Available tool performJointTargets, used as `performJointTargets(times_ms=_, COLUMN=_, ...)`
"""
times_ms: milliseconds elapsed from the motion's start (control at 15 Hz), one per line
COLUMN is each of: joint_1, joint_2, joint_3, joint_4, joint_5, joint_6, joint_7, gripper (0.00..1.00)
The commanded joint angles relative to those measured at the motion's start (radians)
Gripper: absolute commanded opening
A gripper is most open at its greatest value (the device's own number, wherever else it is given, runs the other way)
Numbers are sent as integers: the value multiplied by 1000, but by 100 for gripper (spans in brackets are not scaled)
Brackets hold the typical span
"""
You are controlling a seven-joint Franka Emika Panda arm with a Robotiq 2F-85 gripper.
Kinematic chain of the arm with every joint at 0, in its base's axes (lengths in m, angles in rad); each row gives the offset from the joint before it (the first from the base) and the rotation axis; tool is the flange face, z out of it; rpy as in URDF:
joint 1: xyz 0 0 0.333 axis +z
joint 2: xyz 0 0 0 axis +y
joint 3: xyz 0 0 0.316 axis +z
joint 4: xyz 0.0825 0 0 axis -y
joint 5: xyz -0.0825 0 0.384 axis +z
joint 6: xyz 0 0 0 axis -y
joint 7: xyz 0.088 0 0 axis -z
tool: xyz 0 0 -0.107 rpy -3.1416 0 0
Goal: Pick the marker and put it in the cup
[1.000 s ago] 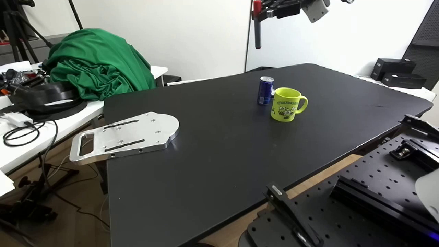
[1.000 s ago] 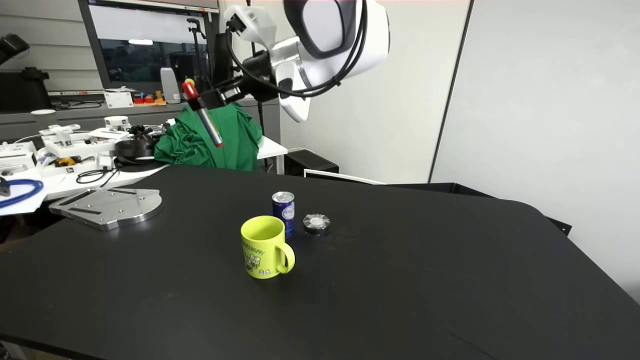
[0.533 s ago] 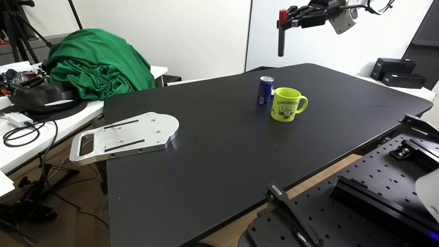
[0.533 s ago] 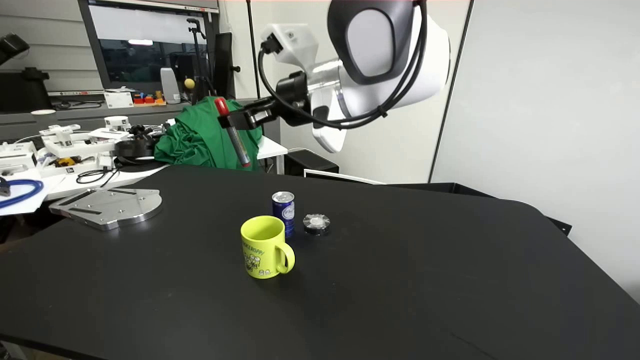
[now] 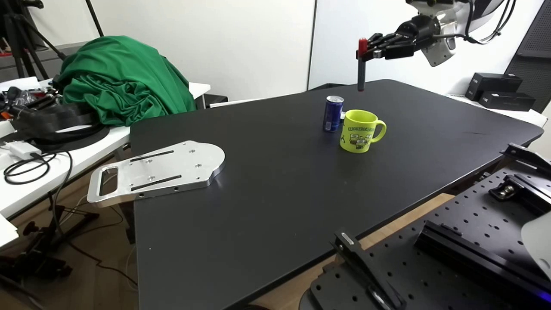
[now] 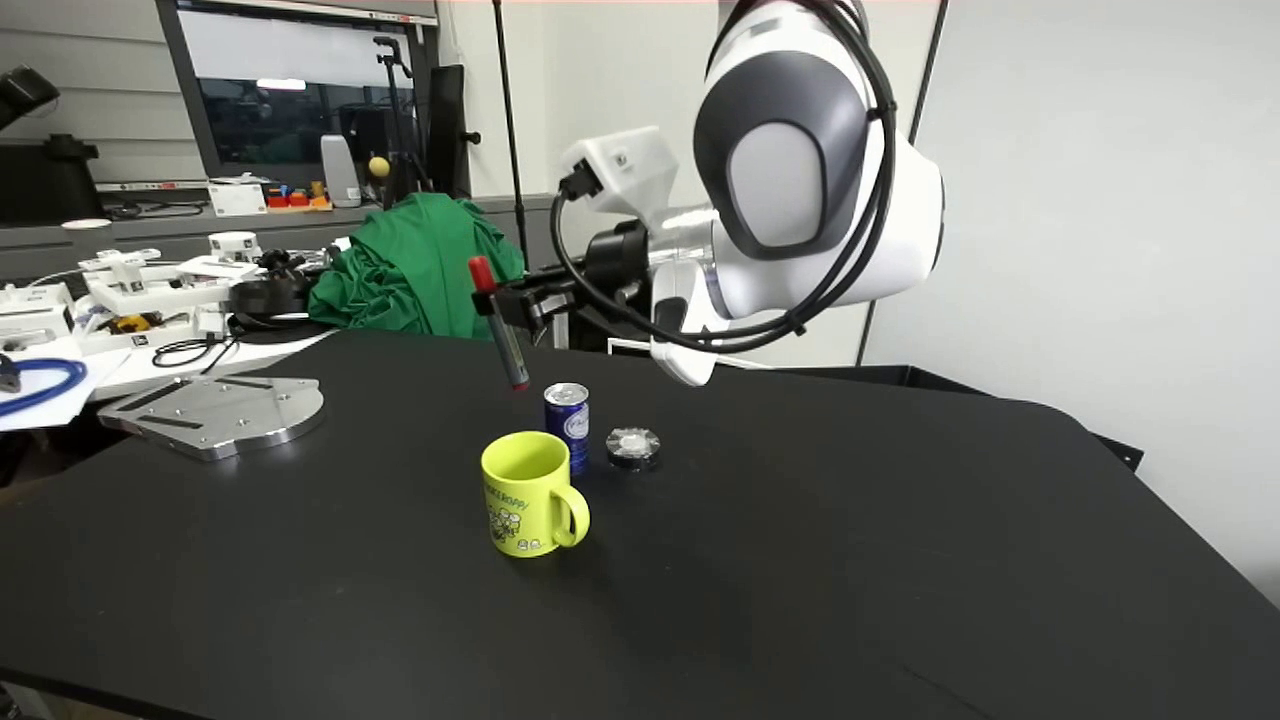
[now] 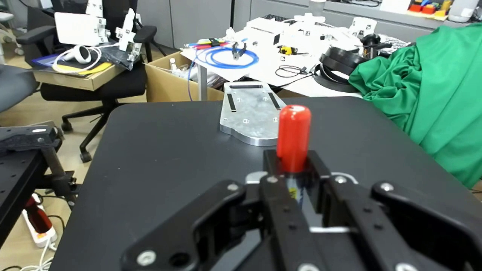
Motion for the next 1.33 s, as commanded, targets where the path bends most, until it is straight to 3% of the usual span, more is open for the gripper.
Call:
performJointTargets(times_ms=0, joint_1=-6, joint_2=73, joint_3=-2, joint_4=52, joint_5=40, joint_6=-5, joint_7=-10, gripper=5)
performJointTargets(times_ms=1267, joint_1=-12, joint_2=286, joint_3=8, joint_4=150, joint_5=75, joint_6=57, joint_7=-36, gripper=5)
